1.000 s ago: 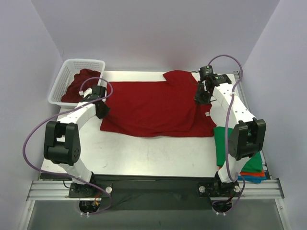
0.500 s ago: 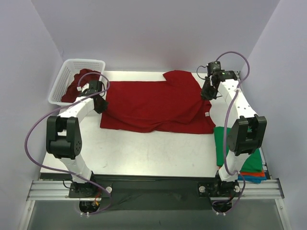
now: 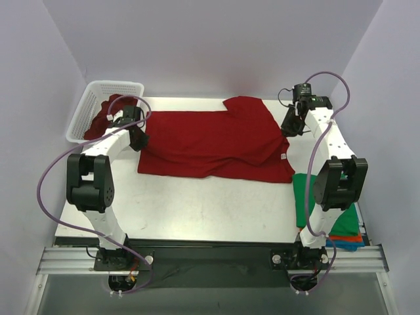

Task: Fold and stack the t-shirts
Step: Fold the flattened tshirt in 1/3 of the way

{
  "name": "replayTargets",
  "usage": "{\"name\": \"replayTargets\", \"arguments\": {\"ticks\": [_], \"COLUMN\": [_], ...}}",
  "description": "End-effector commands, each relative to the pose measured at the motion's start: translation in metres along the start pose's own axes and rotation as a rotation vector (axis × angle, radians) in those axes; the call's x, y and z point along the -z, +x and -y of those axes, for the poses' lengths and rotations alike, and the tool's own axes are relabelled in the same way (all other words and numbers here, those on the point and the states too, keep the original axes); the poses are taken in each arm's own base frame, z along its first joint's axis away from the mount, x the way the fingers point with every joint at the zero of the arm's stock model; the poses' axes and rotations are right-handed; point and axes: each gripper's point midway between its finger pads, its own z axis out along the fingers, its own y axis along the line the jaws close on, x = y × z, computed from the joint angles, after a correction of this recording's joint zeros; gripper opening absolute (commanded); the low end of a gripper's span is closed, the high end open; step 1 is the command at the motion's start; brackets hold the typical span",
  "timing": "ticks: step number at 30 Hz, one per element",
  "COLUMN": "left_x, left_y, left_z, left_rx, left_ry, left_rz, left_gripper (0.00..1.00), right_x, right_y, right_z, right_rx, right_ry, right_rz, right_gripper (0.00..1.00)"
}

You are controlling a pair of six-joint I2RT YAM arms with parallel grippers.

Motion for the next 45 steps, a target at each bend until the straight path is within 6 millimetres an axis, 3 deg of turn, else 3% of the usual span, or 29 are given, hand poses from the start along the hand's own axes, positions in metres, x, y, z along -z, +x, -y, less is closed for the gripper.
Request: {"name": "replayTargets", "arguments": {"ticks": [1,9,13,16,17,18,20,23,24,25,27,28,29,31,32,33,35,36,37,39,45], "left_x": [0.002,-0.004,-0.01,-0.01,-0.009,-0.007,0.001,0.017,0.03,0.036,0.048,0.05,0.052,0.059,0.06,0.067,0.061,0.064,0.058,0.057,0.051], "left_y": [-0.018,-0.022,-0.02,-0.021,-0.02,-0.021,-0.021,-0.019,-0.023,-0.021,-0.015,-0.009,-0.006,0.007,0.011,0.013,0.034,0.036,0.051,0.054,0.067], "left_z": [0.013,0.027,0.031,0.041,0.048,0.051,0.061,0.056,0.055,0.05,0.029,0.02,0.007,-0.014,-0.02,-0.023,-0.041,-0.044,-0.056,-0.057,-0.06], "left_rx": [0.013,-0.002,-0.01,-0.033,-0.039,-0.042,-0.064,-0.066,-0.06,-0.047,-0.022,0.002,0.014,0.031,0.039,0.044,0.052,0.058,0.053,0.061,0.067], "left_ry": [0.034,0.07,0.089,0.142,0.18,0.194,0.256,0.263,0.275,0.266,0.23,0.209,0.169,0.151,0.148,0.165,0.154,0.165,0.145,0.174,0.243], "left_rz": [0.027,0.024,0.011,0.002,-0.006,-0.008,-0.015,-0.006,0.013,0.014,0.027,0.023,0.029,0.029,0.034,0.044,0.02,0.028,0.008,0.015,0.026], "left_gripper": [0.0,0.01,0.12,0.28,0.33,0.47,0.57,0.66,0.66,0.67,0.67,0.66,0.65,0.65,0.62,0.61,0.59,0.58,0.58,0.58,0.63], "right_x": [-0.003,-0.019,-0.039,-0.052,-0.054,-0.053,-0.059,-0.048,-0.031,-0.035,-0.029,-0.007,-0.017,0.003,-0.003,-0.004,0.005,-0.005,-0.001,-0.011,-0.03], "right_y": [-0.008,-0.015,-0.017,-0.024,-0.028,-0.037,-0.035,-0.028,-0.026,-0.006,0.01,0.009,0.044,0.053,0.081,0.091,0.104,0.127,0.13,0.152,0.17], "right_z": [-0.002,-0.007,-0.015,-0.031,-0.036,-0.045,-0.05,-0.045,-0.043,-0.032,-0.023,-0.021,-0.007,-0.001,0.011,0.014,0.02,0.03,0.031,0.039,0.061], "right_rx": [0.002,0.002,0.012,0.01,0.008,0.007,0.006,-0.012,-0.023,-0.044,-0.071,-0.088,-0.111,-0.142,-0.153,-0.182,-0.206,-0.227,-0.237,-0.253,-0.273], "right_ry": [-0.008,-0.024,-0.042,-0.093,-0.112,-0.14,-0.16,-0.134,-0.134,-0.093,-0.083,-0.104,-0.07,-0.102,-0.076,-0.081,-0.102,-0.081,-0.096,-0.085,-0.033], "right_rz": [0.001,-0.018,-0.05,-0.067,-0.067,-0.052,-0.072,-0.066,-0.044,-0.081,-0.076,-0.03,-0.092,-0.03,-0.075,-0.068,-0.041,-0.07,-0.054,-0.077,-0.057], "right_gripper": [0.0,0.0,0.0,0.15,0.32,0.39,0.58,0.64,0.63,0.63,0.63,0.61,0.6,0.59,0.56,0.56,0.56,0.56,0.56,0.56,0.62]}}
